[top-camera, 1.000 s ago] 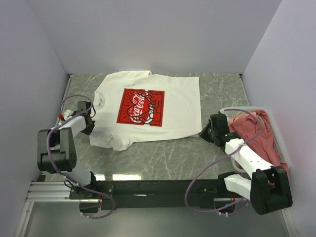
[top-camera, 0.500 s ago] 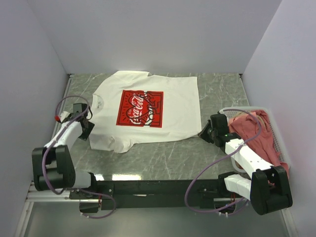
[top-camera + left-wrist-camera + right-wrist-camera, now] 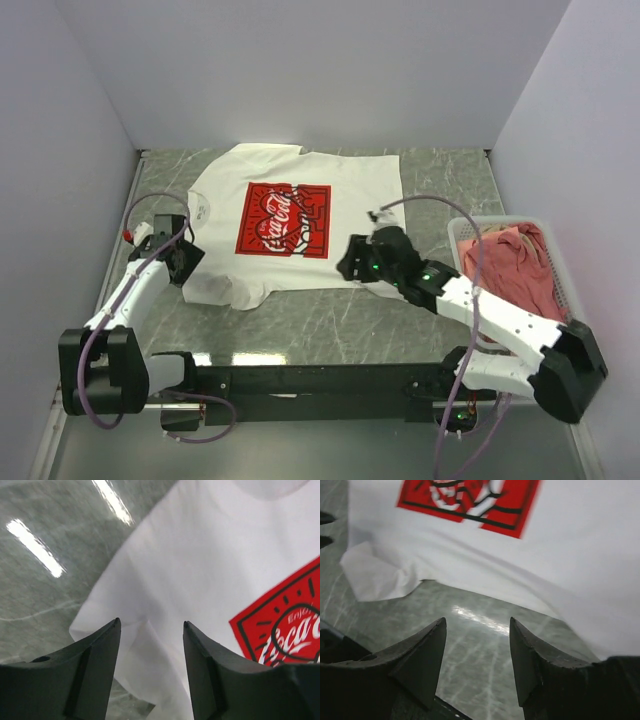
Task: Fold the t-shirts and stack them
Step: Fold the tshirt
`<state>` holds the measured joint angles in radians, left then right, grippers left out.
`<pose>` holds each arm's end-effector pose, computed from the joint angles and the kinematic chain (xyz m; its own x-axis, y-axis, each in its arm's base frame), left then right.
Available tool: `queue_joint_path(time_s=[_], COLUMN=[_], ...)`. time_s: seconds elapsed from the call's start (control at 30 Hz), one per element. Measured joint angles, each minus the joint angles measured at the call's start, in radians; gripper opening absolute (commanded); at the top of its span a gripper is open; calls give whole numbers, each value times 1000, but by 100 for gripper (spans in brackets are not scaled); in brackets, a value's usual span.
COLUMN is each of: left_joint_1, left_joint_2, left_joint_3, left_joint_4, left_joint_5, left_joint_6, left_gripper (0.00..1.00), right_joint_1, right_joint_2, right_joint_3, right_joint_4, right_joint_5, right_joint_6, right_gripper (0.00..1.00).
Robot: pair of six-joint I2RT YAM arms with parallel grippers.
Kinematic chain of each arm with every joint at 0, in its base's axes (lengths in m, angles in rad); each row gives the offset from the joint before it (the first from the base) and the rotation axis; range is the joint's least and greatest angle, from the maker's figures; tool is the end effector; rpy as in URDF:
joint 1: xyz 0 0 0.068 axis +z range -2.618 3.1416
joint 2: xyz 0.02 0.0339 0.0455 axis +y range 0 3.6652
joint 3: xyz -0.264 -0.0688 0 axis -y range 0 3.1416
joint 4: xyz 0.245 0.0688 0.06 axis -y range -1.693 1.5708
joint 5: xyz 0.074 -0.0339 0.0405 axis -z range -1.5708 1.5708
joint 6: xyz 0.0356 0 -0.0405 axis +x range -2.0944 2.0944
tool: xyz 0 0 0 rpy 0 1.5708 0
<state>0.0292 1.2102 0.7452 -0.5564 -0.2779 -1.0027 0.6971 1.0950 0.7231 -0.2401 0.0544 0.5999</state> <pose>0.2289 0.0165 0.2120 -0.3143 -0.8201 -0.4782 -0.8107 0.4939 -0.3143 0.1843 0.1518 0.2521 -0.7062 0.1439 -0.6932 -0.2523 0.8637 0.4363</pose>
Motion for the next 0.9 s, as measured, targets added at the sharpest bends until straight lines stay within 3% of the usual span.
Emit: queue_joint_path(time_s=[0.23,0.4,0.6,0.9], left_joint_1=[-23,-23,-11,110], left_joint_2=[-83,-89,-64,-64], left_joint_3=[-112,-124,-124,-124], left_joint_4=[17,41,74,73], left_joint_5=[118,187,229,255], left_joint_6=[6,-5,-2,53], left_gripper=[66,66,66,65], right_joint_1=[324,477,579,588], right_joint_2=[310,577,792,983], right_joint_3=[215,426,652,855], right_joint_4=[161,209,192,79], right_joint_5=[105,197,302,389], right_joint_6=[-64,-113,-138,-125], right_gripper=[62,65,71,70])
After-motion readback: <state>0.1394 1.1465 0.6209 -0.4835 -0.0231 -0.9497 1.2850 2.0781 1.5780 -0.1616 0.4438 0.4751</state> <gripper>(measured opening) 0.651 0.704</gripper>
